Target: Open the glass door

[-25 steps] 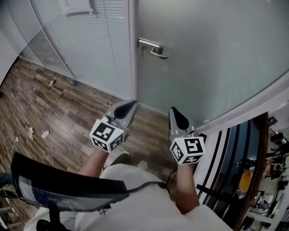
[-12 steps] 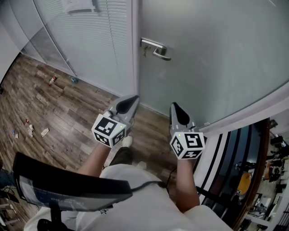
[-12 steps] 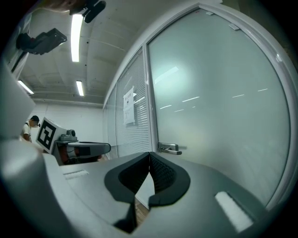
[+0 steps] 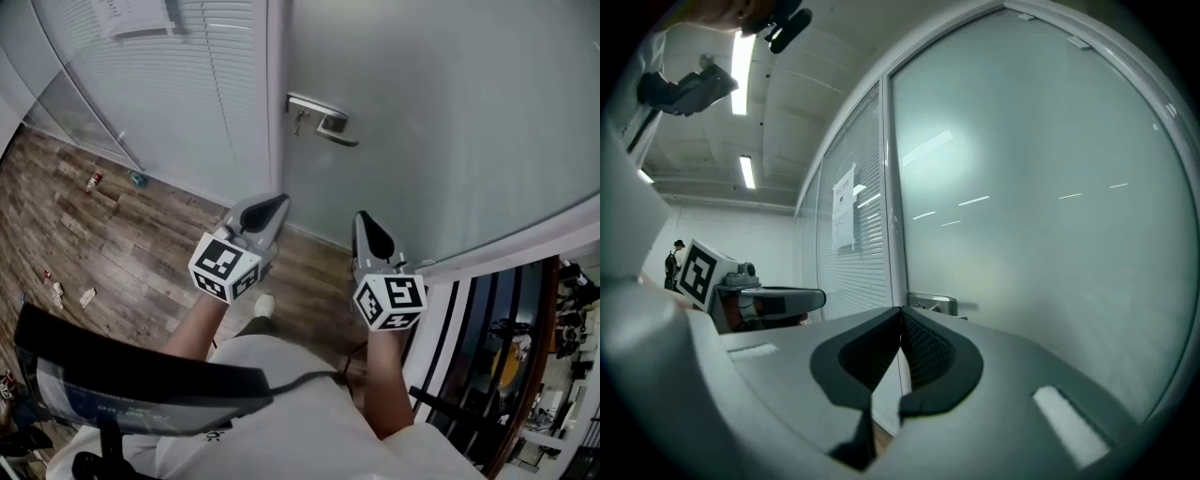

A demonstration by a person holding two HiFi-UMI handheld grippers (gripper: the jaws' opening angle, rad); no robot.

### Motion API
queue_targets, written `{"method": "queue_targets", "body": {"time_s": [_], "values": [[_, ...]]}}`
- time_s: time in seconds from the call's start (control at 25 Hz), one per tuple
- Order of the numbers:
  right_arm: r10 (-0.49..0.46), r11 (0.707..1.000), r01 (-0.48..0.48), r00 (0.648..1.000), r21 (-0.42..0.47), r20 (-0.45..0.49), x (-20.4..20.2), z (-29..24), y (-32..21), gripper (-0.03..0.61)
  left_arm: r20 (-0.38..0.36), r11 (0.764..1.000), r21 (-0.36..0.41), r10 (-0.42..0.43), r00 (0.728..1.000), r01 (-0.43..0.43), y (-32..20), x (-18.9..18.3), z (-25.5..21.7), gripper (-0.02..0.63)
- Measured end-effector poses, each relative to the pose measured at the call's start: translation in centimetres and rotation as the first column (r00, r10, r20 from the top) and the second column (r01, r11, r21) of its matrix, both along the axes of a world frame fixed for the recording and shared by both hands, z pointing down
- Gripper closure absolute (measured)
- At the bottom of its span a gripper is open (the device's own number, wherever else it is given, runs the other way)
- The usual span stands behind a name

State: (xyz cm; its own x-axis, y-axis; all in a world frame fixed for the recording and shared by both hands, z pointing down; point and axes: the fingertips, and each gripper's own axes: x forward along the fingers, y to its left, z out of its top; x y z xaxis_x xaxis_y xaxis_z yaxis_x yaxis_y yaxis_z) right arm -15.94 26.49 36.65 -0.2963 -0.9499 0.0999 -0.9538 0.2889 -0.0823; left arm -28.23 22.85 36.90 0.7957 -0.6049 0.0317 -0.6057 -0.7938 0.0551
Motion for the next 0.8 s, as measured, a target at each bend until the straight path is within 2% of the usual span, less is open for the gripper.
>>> {"method": "queue_targets", "body": {"time_s": [0.4, 0.8], "values": [[0.077, 0.997, -0.077, 0.997, -0.027, -0.026, -1.2, 0.4, -6.0, 0.569, -0.010, 0.995, -0.006, 0.096, 0.995, -0.096, -7.2, -0.5, -0.1, 0.611], [0.149, 0.987, -0.153, 0.987, -0.051, -0.066, -0.8, 1.2, -11.1, 0.569, -0.022, 0.990, -0.033, 0.138, 0.990, -0.138, -12.5, -2.0, 1.0, 0.611]]}}
